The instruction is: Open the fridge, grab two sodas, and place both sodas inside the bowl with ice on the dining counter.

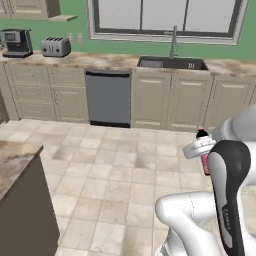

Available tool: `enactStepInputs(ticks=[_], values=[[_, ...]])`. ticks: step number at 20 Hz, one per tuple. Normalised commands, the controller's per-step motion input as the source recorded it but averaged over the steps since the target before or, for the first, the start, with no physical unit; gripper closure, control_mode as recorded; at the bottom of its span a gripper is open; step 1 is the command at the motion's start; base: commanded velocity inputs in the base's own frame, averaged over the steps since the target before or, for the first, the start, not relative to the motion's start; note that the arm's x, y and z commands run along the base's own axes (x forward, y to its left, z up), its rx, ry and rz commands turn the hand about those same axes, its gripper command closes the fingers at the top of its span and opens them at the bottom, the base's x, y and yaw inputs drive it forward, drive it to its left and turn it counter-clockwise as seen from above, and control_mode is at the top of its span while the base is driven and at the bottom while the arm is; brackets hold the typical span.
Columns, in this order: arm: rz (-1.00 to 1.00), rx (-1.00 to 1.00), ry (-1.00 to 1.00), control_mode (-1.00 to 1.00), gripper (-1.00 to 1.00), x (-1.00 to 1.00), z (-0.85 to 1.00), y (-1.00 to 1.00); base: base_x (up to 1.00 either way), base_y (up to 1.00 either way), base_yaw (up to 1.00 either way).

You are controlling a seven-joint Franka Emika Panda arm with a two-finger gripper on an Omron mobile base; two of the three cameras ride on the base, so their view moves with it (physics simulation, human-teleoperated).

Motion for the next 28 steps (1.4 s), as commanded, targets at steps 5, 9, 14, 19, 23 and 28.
enactStepInputs(ticks=[5, 9, 14, 19, 23, 28], values=[[0.00, 0.00, 0.00, 1.00, 1.00, 0.00, 0.00, 0.00, 0.53, 0.37, 0.30], [0.00, 0.00, 0.00, 1.00, 1.00, 0.00, 0.00, 0.00, 0.19, 0.66, 0.23], [0.00, 0.00, 0.00, 1.00, 1.00, 0.00, 0.00, 0.00, -0.04, 0.91, 0.15], [0.00, 0.00, 0.00, 1.00, 1.00, 0.00, 0.00, 0.00, -0.40, 0.82, 0.10], [0.00, 0.00, 0.00, 1.00, 1.00, 0.00, 0.00, 0.00, -0.71, 0.72, 0.09], [0.00, 0.00, 0.00, 1.00, 1.00, 0.00, 0.00, 0.00, -0.54, 0.90, 0.05]])
